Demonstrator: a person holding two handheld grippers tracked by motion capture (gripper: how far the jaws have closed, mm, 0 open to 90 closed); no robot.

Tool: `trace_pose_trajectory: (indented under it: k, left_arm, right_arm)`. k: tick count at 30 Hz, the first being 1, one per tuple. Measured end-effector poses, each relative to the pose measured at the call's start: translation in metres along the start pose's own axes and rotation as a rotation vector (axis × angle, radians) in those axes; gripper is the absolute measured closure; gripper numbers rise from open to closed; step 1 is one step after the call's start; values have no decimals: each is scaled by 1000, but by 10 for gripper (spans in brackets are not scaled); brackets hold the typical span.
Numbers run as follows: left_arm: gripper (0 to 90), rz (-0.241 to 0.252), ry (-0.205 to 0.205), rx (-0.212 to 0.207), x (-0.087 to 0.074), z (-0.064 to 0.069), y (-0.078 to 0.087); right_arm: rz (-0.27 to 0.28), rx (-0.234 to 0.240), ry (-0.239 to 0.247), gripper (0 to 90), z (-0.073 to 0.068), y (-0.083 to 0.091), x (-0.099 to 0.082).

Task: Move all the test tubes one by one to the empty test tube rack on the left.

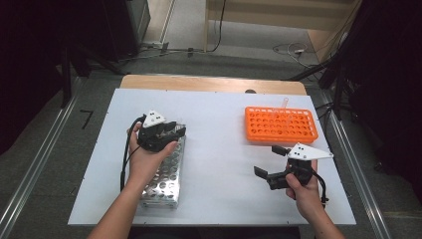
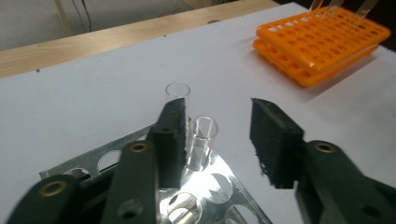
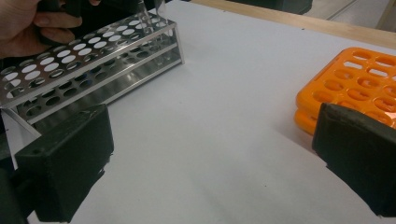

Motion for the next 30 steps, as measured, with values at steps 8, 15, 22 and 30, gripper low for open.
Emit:
trace_pose_trajectory:
  k: [8, 15, 22, 30]
  left_arm:
    - [225, 61, 19, -64, 2, 15, 16]
    - [95, 107, 14, -107, 4, 33, 35]
    - [15, 138, 30, -128, 0, 46, 49]
    - [0, 159, 17, -161, -5, 57, 63]
  right_arm:
    - [4, -17, -5, 0, 7, 3, 1]
    - [5, -40, -20, 0, 19, 7, 3]
    - [0, -67, -29, 0, 31, 7, 3]
    - [-13, -119, -43, 0, 53, 5, 2]
Point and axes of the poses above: each handheld gripper's, and its own axes: y roughly backward along the jaws, x roughly out of its top, z roughly to its right, the point moved 6 cm from there along -y, roughly forward along the jaws, and after that the axes turned 6 degrees about z, right-handed, at the moved point
